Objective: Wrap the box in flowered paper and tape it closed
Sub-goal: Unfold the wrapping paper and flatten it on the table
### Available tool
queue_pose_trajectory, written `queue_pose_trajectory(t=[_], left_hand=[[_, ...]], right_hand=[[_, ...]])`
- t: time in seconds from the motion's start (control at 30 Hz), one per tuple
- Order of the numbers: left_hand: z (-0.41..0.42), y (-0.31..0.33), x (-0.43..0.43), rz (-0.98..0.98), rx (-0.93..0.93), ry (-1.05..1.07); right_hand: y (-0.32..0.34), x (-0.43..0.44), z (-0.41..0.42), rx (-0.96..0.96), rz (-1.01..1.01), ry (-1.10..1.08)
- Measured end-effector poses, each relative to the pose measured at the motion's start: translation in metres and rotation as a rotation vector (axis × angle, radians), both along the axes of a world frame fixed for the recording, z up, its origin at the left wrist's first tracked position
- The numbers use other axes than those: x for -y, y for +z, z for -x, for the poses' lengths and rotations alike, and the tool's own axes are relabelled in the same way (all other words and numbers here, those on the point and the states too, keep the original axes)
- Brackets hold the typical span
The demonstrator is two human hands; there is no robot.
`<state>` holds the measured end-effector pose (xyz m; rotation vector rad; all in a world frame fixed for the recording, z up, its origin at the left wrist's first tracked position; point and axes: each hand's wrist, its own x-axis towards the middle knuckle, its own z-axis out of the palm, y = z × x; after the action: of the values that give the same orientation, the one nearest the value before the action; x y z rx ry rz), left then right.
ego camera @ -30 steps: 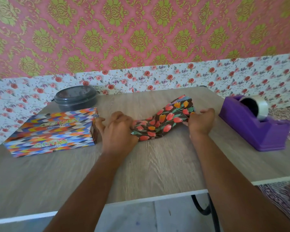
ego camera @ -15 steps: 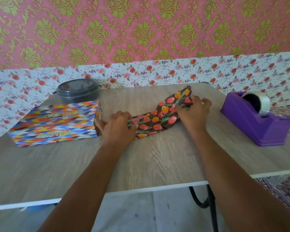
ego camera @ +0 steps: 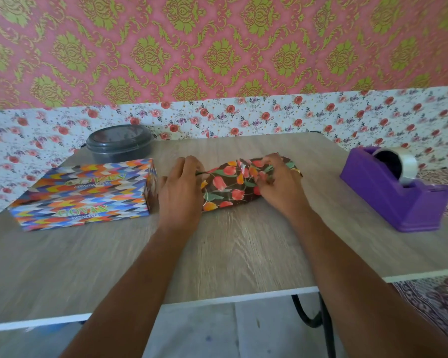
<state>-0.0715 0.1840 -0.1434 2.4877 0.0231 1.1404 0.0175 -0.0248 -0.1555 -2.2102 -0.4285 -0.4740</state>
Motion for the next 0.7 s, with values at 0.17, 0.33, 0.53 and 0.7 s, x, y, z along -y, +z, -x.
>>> queue_pose_trajectory(t=[0.17, 0.33, 0.53, 0.7], left_hand=[[0.015, 0.007, 0.009, 0.064, -0.002, -0.46], [0.032, 0.009, 0.015, 0.338, -0.132, -0.682], [0.025, -0.008, 0.012, 0.635, -0.38, -0.605], [0.002, 0.002, 0.014, 0.093, -0.327, -0.278]], right_hand=[[0.003, 0.006, 0.014, 0.198, 0.171, 0.0], [0.008, 0.02, 0.03, 0.34, 0.355, -0.116], [-0.003, 0.058, 0.057, 0.385, 0.57, -0.042], [0.0, 0.076, 0.071, 0.069, 0.562, 0.161]])
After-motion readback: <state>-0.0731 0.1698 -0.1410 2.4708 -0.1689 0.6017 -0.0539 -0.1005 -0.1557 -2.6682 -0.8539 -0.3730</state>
